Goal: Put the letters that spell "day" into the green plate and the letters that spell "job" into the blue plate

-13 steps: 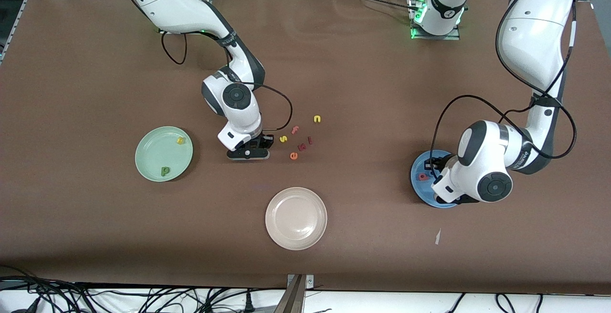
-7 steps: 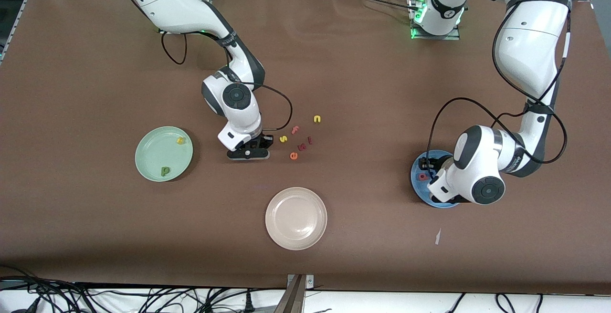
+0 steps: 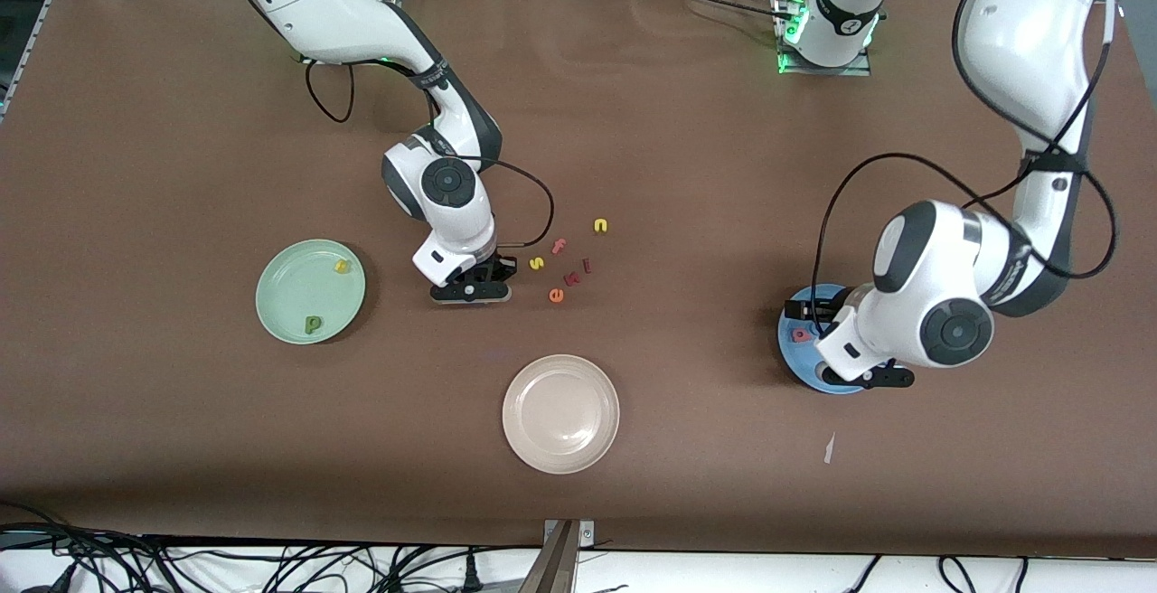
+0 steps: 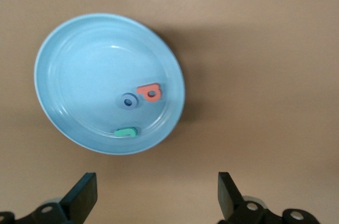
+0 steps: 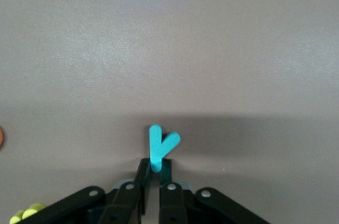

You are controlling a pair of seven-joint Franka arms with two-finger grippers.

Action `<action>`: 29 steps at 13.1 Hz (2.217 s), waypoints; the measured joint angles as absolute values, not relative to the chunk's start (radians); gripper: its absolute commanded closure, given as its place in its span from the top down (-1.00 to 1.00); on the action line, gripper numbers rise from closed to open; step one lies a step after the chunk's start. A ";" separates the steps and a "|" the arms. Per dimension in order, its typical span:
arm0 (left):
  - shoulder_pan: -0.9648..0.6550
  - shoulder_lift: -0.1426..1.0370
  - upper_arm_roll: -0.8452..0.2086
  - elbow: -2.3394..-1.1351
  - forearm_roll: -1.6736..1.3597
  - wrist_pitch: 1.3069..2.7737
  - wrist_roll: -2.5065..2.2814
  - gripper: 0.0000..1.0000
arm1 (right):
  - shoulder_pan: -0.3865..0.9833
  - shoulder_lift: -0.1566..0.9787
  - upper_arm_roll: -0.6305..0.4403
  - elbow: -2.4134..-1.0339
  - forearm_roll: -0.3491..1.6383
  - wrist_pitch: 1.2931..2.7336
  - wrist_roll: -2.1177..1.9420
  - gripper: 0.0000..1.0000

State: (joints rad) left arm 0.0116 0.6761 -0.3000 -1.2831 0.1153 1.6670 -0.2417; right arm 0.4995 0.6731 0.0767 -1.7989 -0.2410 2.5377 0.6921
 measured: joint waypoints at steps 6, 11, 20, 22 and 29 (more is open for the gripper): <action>0.031 0.380 -0.324 -1.277 0.115 1.519 -0.102 1.00 | 0.499 0.674 0.071 -1.794 -0.241 2.538 0.687 -0.91; 0.017 0.222 -0.225 -1.392 0.061 1.522 -0.031 1.00 | 0.488 0.637 0.056 -1.786 -0.241 2.513 0.612 -0.91; -0.043 0.012 -0.140 -1.650 0.015 1.674 -0.030 1.00 | 0.166 0.237 0.046 -2.059 -0.241 2.291 0.054 0.21; -0.043 0.013 -0.140 -1.651 0.014 1.673 -0.030 1.00 | 0.145 0.203 0.046 -2.074 -0.240 2.258 0.031 1.00; -0.045 0.013 -0.141 -1.651 0.014 1.669 -0.030 1.00 | 0.144 0.157 0.056 -2.036 -0.152 2.166 0.038 1.00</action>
